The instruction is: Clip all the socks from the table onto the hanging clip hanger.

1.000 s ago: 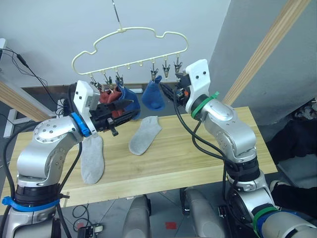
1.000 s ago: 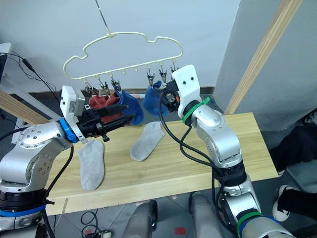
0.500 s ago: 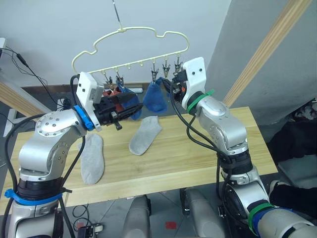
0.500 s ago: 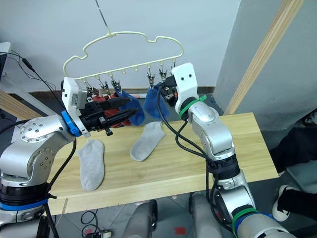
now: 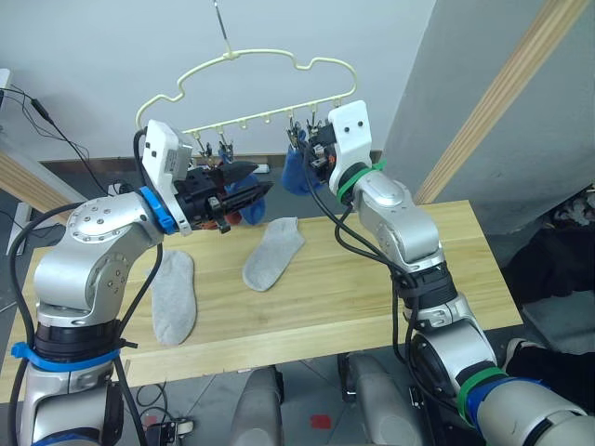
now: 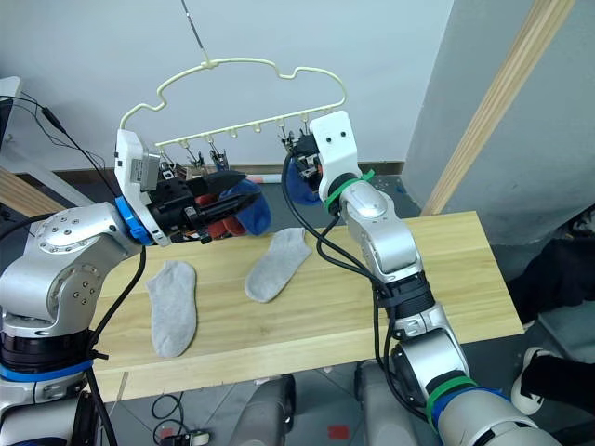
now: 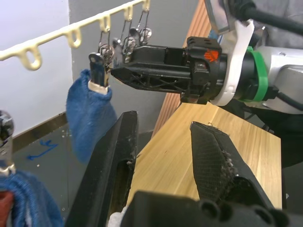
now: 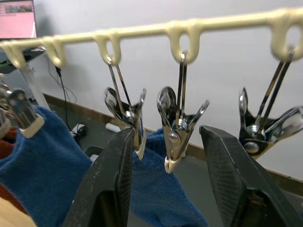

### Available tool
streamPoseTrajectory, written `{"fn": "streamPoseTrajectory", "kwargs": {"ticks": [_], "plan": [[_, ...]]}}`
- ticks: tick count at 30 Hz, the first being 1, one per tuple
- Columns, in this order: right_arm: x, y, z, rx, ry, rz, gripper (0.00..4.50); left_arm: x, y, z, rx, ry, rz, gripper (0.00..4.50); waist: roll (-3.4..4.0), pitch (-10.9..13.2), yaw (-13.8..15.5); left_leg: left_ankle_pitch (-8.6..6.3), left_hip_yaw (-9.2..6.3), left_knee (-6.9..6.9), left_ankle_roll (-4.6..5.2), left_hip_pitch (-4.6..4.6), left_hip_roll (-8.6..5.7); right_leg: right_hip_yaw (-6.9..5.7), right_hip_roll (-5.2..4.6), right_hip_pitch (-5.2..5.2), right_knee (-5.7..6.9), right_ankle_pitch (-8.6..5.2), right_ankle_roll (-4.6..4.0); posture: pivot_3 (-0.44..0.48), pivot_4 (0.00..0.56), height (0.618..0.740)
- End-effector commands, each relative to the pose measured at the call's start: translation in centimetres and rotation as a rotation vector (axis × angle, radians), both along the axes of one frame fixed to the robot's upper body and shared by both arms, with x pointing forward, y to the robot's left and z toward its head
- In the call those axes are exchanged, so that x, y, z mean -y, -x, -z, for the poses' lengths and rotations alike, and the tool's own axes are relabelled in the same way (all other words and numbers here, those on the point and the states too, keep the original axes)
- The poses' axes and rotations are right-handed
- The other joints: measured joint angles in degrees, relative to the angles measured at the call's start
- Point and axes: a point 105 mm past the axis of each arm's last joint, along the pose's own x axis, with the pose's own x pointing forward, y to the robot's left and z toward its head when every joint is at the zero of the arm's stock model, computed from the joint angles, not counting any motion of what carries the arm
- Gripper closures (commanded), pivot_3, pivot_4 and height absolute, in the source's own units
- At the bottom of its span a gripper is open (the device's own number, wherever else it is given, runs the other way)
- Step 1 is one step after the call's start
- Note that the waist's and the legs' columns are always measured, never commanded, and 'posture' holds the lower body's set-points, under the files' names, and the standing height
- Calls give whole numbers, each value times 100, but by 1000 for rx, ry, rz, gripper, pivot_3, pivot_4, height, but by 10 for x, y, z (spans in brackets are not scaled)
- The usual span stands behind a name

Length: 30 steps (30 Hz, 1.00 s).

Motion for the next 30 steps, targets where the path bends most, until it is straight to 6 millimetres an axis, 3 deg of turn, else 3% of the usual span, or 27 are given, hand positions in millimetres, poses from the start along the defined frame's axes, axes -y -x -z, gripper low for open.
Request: {"fn": "streamPoseTrajectory", "kwargs": {"ticks": [1,20,30], "plan": [[-4,4,-22,105,2,-10,2226,2,4,-11,63,-5,7,2493,0,0,2,0,-1,0,0,-1,0,-2,0,0,-1,0,0,-3,330,740],[2,-1,-14,177,134,18,2226,3,2,-12,80,-6,14,2493,0,0,12,0,-2,0,0,-3,0,-2,-1,0,-1,1,-1,-7,323,740],[-14,5,-28,186,89,-40,2226,4,0,-16,86,11,11,2493,0,0,11,0,-2,2,0,-3,0,-3,-1,0,1,2,-1,-9,323,740]]}}
